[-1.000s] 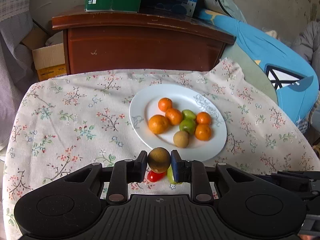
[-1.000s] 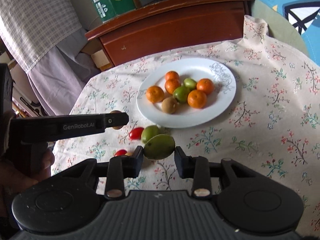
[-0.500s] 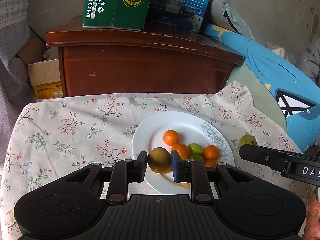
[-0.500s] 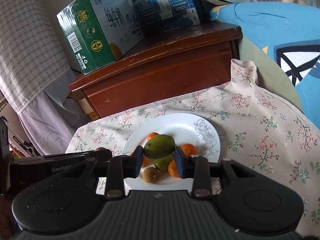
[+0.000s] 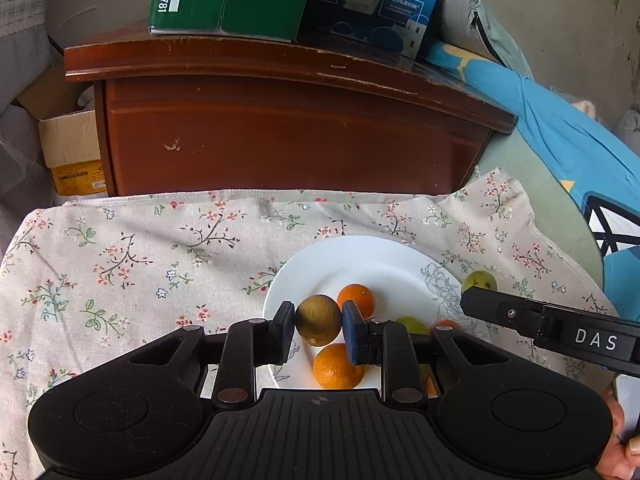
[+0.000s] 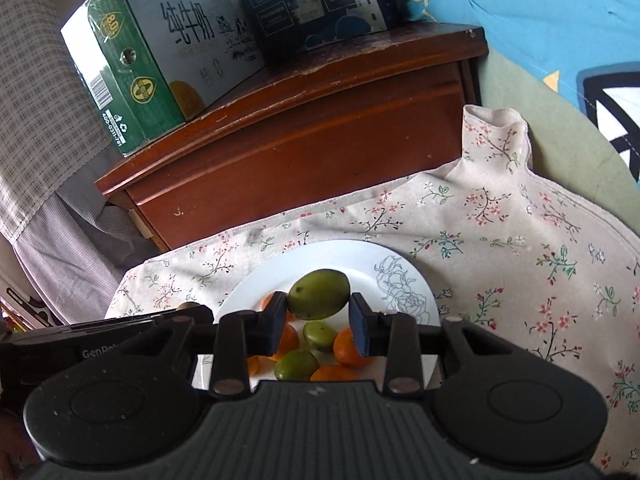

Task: Organize fruits
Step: 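Open the right tool onto the plate while the left tool releases the kiwi there, then move both open tools back to the remaining fruit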

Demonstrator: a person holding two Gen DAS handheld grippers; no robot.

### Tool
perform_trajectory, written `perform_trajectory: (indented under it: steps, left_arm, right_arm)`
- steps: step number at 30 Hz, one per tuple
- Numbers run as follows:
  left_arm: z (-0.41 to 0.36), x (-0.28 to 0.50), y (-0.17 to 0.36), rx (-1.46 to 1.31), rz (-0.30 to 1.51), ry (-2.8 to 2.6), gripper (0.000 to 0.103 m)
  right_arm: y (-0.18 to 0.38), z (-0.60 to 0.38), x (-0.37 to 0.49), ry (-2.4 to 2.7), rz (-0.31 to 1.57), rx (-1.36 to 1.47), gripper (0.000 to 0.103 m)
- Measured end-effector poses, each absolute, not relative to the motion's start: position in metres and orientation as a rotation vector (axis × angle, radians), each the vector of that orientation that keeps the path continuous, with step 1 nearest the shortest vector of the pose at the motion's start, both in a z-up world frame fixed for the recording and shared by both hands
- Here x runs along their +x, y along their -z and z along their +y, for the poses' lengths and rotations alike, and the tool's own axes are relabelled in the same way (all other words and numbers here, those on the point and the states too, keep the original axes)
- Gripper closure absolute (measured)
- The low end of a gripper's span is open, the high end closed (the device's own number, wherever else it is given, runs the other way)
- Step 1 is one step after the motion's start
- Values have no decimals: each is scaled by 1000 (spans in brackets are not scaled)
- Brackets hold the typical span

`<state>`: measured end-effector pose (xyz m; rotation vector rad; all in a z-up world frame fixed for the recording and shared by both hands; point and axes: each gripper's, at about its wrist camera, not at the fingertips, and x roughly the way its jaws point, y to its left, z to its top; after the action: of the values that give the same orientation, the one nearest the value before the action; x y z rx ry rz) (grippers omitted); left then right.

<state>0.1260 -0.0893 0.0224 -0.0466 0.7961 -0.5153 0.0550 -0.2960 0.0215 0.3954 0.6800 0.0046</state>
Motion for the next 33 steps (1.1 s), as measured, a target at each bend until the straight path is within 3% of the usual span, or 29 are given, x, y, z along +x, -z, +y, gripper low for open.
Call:
perform_trajectory:
  steps: [7, 13, 16, 18, 22, 27, 33]
  left_arm:
    - [-98, 132, -14, -41, 814, 534, 80]
    - [-105, 126, -23, -7, 797, 527, 77]
    - [-104, 121, -31, 4, 794, 514, 62]
    - [-102, 115, -38, 19, 775, 505, 42]
    - [-97, 102, -48, 59, 772, 475, 39]
    - [-89, 89, -51, 95, 787, 448, 29]
    - [-83, 70, -51, 172, 802, 424, 28]
  right_arm:
    - [-7, -300, 71, 9, 719, 405, 68]
    - [-13, -300, 71, 20, 695, 408, 61]
    - [-21, -298, 68, 23, 679, 398, 53]
    - [-27, -295, 63, 18, 667, 384, 44]
    - [-36, -287, 52, 13, 662, 350, 41]
    - [-37, -279, 37, 18, 690, 334, 29]
    - [-37, -265, 17, -4, 721, 316, 25]
